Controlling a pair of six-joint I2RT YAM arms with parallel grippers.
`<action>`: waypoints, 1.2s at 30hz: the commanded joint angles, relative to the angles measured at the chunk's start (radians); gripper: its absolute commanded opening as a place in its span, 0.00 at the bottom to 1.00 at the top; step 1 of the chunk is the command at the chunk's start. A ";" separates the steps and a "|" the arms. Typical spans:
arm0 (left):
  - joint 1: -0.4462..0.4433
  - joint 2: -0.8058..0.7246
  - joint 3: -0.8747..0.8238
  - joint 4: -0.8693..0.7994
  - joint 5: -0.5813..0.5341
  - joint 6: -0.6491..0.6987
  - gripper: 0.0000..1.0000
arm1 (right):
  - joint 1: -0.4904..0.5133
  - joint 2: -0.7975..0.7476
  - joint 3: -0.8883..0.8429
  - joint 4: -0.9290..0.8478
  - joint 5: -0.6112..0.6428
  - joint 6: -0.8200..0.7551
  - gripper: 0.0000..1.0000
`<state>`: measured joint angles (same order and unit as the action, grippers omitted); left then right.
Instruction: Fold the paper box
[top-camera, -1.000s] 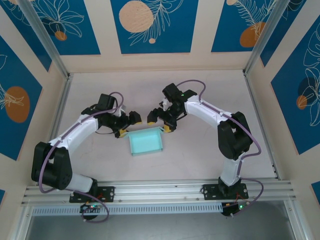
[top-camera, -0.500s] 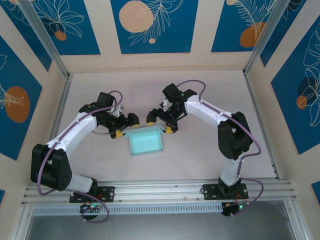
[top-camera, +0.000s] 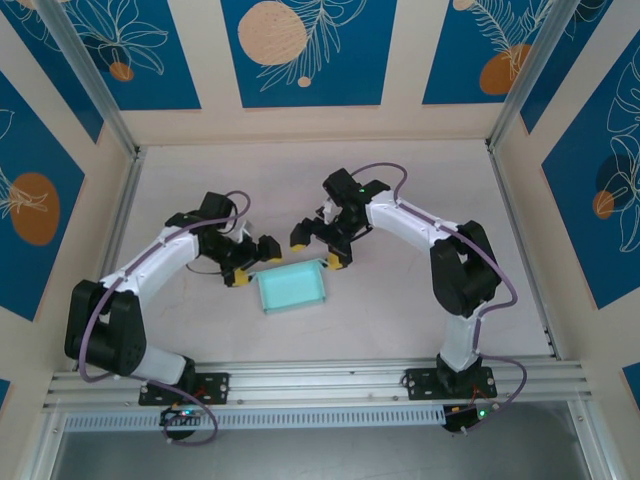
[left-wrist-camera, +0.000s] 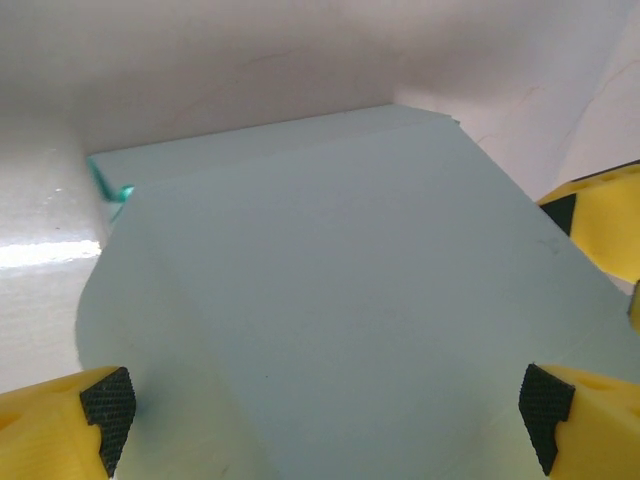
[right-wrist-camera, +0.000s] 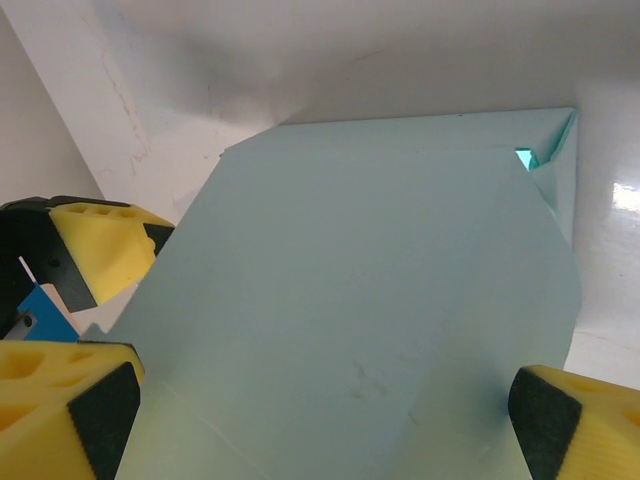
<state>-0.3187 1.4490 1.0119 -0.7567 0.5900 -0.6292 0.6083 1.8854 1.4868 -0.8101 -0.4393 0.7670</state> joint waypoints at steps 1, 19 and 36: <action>-0.023 0.011 0.002 0.024 0.055 -0.029 1.00 | 0.016 0.018 0.014 0.022 -0.080 0.032 0.97; -0.079 0.017 -0.052 0.242 0.118 -0.229 1.00 | 0.055 0.037 0.026 0.071 -0.112 0.072 0.91; -0.091 -0.016 -0.087 0.343 0.123 -0.324 1.00 | 0.056 0.049 0.015 0.075 -0.104 0.060 0.91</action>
<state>-0.3702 1.4372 0.9169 -0.5621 0.6277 -0.9348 0.6159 1.9137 1.4864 -0.7502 -0.4442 0.8410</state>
